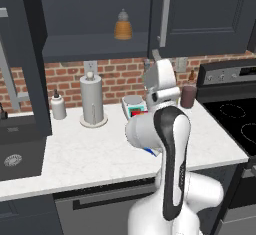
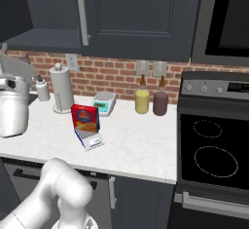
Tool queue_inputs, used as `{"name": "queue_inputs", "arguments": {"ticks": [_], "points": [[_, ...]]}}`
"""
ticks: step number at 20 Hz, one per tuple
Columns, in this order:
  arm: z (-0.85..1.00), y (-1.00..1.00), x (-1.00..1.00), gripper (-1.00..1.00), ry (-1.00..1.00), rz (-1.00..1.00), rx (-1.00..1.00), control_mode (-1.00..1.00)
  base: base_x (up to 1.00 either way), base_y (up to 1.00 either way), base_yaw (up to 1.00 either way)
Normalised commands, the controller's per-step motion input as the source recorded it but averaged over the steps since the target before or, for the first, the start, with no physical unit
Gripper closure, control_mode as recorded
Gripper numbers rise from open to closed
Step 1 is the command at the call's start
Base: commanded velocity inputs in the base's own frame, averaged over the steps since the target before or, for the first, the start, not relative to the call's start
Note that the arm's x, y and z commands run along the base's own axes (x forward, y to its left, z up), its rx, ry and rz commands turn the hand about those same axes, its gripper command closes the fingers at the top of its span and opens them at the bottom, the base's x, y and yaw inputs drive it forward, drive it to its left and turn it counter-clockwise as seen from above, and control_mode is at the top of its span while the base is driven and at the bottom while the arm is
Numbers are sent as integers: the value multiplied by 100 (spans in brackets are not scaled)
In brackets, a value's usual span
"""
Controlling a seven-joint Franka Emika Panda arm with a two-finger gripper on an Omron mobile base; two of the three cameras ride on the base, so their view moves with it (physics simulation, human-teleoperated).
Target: Pick the boxed food and place it on the digital scale for weighing, and close the cabinet.
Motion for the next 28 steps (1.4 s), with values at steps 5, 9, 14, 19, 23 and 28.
{"name": "queue_inputs", "arguments": {"ticks": [5,9,14,19,23,28], "points": [[-63,12,-3,-100,-14,1,17,-100,0,0,0],[-40,-14,-34,-100,-11,5,32,-100,0,0,0],[2,-43,-78,-100,1,3,15,-100,0,0,0],[5,-52,-61,-100,26,0,1,-100,0,0,0],[-11,-54,-18,-100,38,0,-3,-100,0,0,0],[-25,-17,-28,-100,25,0,-18,-100,0,0,0]]}}
